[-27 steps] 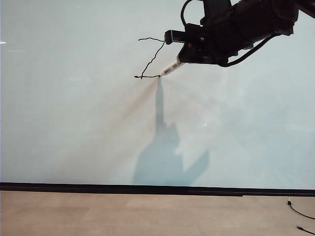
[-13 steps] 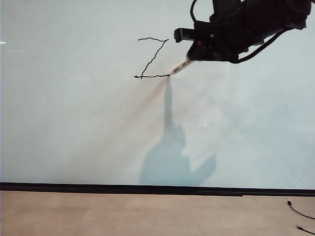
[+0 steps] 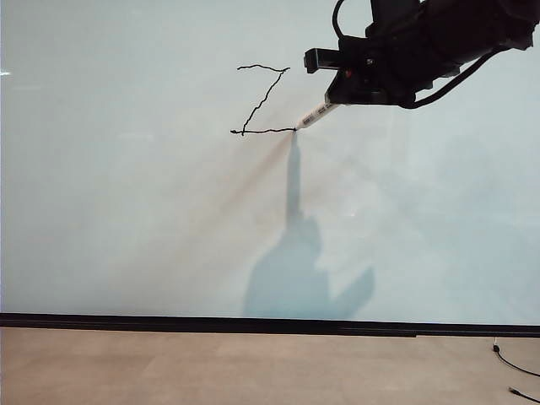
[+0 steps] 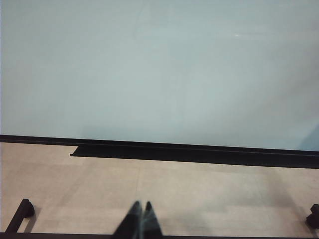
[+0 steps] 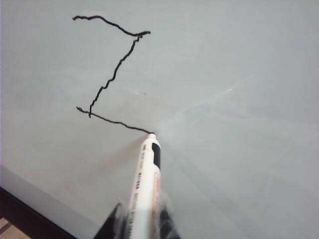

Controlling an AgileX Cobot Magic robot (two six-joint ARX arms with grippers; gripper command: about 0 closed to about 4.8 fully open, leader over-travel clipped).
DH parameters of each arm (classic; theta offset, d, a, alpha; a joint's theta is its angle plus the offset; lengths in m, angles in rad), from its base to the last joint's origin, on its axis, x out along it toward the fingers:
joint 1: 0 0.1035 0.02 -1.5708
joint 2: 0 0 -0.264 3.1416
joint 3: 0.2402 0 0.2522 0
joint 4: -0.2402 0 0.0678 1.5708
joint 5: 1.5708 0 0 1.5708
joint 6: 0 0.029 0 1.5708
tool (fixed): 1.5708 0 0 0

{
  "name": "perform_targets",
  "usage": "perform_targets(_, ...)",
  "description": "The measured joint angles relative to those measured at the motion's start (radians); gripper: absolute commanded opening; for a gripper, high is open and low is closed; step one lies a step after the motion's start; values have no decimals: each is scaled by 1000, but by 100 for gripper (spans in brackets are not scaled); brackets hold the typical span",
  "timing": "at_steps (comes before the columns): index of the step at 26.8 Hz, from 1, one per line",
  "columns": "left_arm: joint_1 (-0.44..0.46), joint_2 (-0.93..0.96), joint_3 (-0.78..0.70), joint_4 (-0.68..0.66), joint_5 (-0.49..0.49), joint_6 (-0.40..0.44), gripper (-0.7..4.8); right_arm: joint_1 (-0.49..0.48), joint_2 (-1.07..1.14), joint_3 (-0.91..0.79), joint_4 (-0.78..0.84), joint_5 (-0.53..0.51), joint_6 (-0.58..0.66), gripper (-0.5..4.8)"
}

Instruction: Pick up the pen on the shelf to the right of the whiteboard and write the letter Z.

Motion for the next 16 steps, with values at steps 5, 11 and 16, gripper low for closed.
perform_targets(5,0,0,0,0,0,0,-4,78,-136,-43,3,37,-34,-6)
perform_targets(11,0,0,0,0,0,0,-4,97,-498,-168,-169,100,-93,-6)
perform_targets(16,0,0,0,0,0,0,-4,69,-690,-263,-253,143,-113,-6)
